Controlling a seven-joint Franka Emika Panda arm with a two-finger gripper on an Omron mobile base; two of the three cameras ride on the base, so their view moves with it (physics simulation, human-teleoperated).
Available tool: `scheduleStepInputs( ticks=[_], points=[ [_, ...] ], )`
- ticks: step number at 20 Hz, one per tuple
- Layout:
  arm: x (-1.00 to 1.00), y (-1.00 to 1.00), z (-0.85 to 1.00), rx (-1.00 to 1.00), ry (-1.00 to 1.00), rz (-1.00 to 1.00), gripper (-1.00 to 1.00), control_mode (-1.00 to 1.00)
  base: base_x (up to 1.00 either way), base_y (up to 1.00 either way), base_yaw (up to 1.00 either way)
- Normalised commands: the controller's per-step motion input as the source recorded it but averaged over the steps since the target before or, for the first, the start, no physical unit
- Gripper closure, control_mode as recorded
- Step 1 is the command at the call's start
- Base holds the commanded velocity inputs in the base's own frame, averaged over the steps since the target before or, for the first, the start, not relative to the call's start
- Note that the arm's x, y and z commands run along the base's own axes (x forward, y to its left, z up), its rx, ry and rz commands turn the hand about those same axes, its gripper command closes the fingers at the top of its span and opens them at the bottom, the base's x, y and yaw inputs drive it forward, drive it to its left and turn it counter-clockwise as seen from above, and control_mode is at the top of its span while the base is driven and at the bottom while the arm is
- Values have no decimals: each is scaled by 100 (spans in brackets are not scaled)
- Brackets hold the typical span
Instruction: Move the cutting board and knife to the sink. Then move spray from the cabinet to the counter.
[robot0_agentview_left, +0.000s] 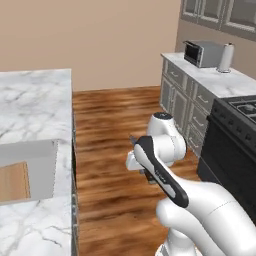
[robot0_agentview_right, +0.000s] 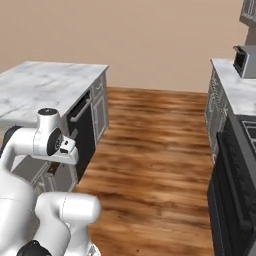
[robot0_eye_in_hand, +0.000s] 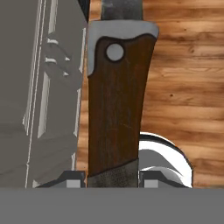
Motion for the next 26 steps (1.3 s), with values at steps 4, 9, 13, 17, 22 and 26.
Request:
scheduleStepInputs(
  ticks=[4, 9, 13, 17, 22, 26],
  points=[
    [0, 0, 0, 0, 0, 0, 100, 100, 90, -10, 16],
    [0, 0, 0, 0, 0, 0, 100, 100, 83, -7, 29],
    [0, 0, 0, 0, 0, 0, 100, 100, 69, -1, 50],
    [0, 0, 0, 0, 0, 0, 100, 100, 49, 0, 71],
    [0, 0, 0, 0, 0, 0, 100, 100, 41, 0, 78],
    [0, 0, 0, 0, 0, 0, 100, 100, 38, -3, 77]
  ],
)
